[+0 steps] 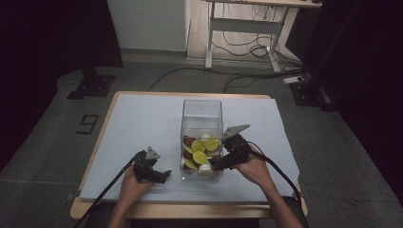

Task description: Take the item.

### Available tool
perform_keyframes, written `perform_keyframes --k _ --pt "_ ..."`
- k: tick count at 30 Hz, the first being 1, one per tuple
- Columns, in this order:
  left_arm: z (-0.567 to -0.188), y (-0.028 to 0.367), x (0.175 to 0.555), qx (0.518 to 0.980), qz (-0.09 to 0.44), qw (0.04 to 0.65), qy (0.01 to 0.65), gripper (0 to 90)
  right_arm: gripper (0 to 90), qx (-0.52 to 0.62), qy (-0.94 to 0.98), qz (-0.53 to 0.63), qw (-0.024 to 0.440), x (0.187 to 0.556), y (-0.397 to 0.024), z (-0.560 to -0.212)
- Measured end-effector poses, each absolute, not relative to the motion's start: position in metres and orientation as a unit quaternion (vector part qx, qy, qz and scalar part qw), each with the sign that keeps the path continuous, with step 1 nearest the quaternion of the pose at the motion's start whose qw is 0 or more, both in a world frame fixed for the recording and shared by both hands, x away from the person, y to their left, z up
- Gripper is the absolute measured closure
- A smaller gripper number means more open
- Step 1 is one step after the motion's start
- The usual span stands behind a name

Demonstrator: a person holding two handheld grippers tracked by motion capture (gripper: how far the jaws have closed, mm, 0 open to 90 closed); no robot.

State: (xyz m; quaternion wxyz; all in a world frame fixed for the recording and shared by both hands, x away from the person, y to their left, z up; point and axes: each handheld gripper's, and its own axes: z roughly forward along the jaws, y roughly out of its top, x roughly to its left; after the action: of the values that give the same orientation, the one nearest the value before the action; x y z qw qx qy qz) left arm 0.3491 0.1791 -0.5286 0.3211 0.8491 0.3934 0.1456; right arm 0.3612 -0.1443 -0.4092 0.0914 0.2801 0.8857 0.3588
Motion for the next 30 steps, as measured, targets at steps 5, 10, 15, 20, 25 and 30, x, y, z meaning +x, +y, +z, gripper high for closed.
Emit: perform_keyframes --k 5,10,15,20,25,30 --pt "-0.529 0.179 0.349 0.849 0.146 0.321 0.393 0.0 9.1 0.277 0.888 0.357 0.082 0.364 -0.133 -0.414" --pt "-0.529 0.179 0.349 0.849 0.145 0.321 0.393 0.0 13.3 0.265 0.896 0.348 0.076 0.366 -0.125 -0.418" --pt "-0.528 0.179 0.349 0.85 0.145 0.32 0.393 0.0 16.8 0.263 0.899 0.342 0.072 0.369 -0.116 -0.423" --pt "-0.529 0.179 0.349 0.85 0.145 0.32 0.393 0.0 23.5 0.262 0.903 0.336 0.063 0.373 -0.11 -0.429" --pt "-0.529 0.179 0.349 0.85 0.145 0.32 0.393 0.0 29.4 0.26 0.906 0.331 0.052 0.377 -0.103 -0.434" --pt "-0.529 0.179 0.349 0.85 0.145 0.32 0.393 0.0 32.0 0.26 0.91 0.32 0.046 0.381 -0.098 -0.437"
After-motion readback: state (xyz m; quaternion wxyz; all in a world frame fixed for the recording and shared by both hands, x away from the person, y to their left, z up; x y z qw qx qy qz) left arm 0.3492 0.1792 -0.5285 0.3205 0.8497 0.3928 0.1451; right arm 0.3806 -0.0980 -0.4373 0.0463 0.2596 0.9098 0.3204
